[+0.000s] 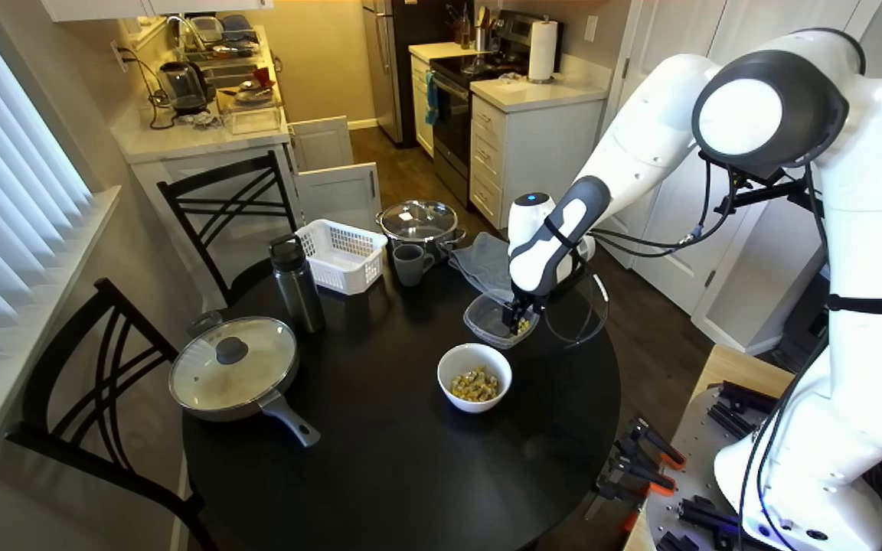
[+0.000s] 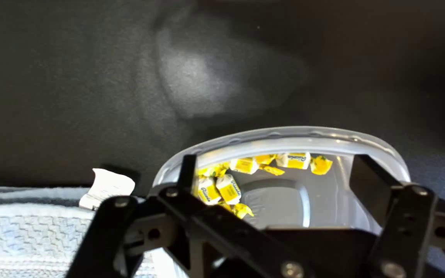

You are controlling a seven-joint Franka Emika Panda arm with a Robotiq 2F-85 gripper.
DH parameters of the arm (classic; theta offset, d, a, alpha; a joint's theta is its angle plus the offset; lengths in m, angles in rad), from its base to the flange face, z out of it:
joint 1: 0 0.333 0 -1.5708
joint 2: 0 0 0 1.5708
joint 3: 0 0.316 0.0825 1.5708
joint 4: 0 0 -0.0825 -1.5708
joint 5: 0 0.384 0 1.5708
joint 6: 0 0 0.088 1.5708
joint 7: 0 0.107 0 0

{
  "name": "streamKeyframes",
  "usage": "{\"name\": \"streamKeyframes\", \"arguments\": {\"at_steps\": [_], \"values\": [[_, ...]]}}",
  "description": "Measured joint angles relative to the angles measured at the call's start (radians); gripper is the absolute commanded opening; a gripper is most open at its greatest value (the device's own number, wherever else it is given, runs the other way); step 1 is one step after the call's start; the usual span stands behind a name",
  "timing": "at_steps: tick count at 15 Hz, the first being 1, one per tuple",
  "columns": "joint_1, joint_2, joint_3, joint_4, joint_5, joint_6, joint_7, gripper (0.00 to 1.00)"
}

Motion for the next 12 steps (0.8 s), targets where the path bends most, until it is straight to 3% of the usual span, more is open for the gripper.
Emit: {"name": "streamKeyframes", "arguments": {"at_steps": [5, 12], "values": [[-0.005, 0.000, -0.005, -0.021, -0.083, 0.070, -0.147, 1.00], [-0.086, 0.008, 0.066, -0.047, -0.093, 0.148, -0.287, 1.00]]}}
